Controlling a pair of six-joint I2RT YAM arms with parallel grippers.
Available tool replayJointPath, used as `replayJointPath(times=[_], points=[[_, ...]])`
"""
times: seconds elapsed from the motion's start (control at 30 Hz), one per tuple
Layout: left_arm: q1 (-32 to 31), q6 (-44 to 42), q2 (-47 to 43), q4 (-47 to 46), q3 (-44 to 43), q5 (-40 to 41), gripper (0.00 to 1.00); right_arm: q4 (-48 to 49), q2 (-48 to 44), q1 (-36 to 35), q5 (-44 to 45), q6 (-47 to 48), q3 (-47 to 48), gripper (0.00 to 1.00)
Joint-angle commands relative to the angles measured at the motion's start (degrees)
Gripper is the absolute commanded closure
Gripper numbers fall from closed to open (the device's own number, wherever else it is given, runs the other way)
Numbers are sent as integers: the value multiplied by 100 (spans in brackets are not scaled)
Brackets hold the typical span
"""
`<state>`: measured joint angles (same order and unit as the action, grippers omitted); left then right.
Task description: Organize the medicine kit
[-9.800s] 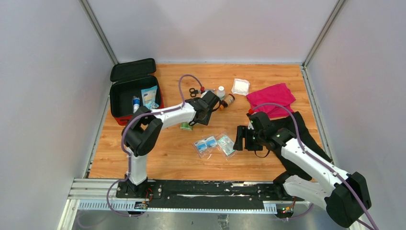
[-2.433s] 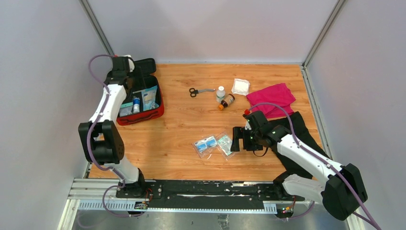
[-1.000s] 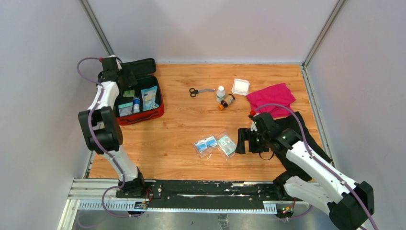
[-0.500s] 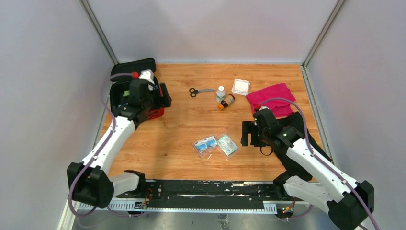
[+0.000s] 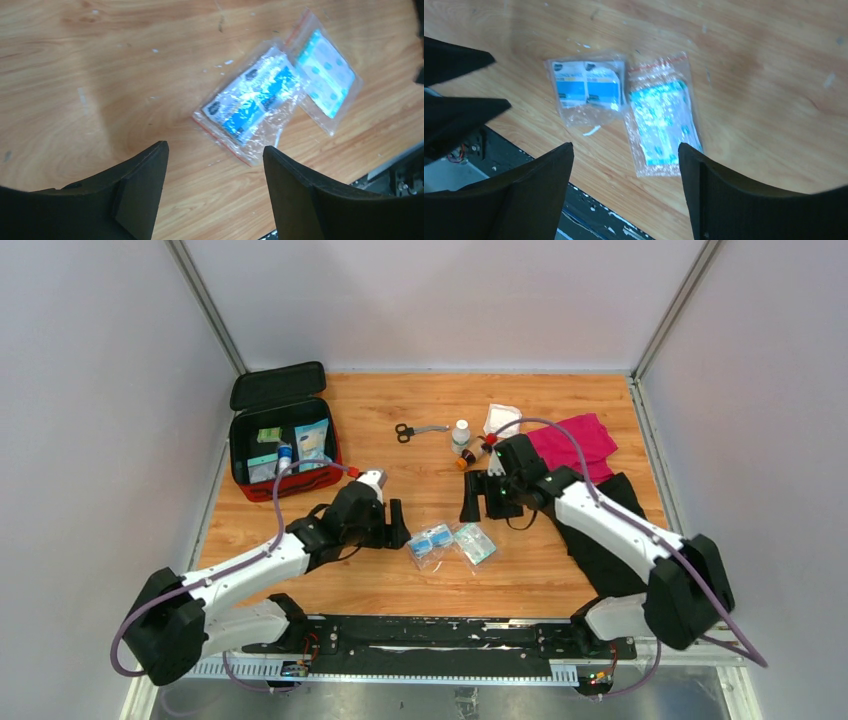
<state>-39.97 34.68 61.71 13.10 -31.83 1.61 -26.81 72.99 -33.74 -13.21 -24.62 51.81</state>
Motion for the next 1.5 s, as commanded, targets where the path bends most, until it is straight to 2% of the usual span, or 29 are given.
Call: replayJointPath(times=[0.0, 0.2, 0.5, 1.07, 1.3, 1.4, 1.47], points=[[-401, 456, 172, -1022, 188, 64, 28, 341, 982, -41, -959, 286, 668, 21], [-819, 486, 521, -1259, 267, 224, 38, 500, 2227, -38, -1885, 570, 1246, 30], [-888, 447, 861, -1616, 454, 236, 48, 707, 3168, -43, -2296, 749, 1499, 46], [-952, 332, 1760, -2038, 459, 68, 58, 815, 3487, -43, -2183, 614, 1176, 55], [-960, 312, 1844, -2031, 476, 77, 60, 640, 3482, -45, -1645, 618, 1156, 48], [-960, 303, 1870, -2031, 468, 85, 61, 624, 3468, -45, -1628, 626, 1141, 49], [-960, 303, 1891, -2023, 468, 93, 61, 639, 3467, -38, -1663, 613, 1130, 53]])
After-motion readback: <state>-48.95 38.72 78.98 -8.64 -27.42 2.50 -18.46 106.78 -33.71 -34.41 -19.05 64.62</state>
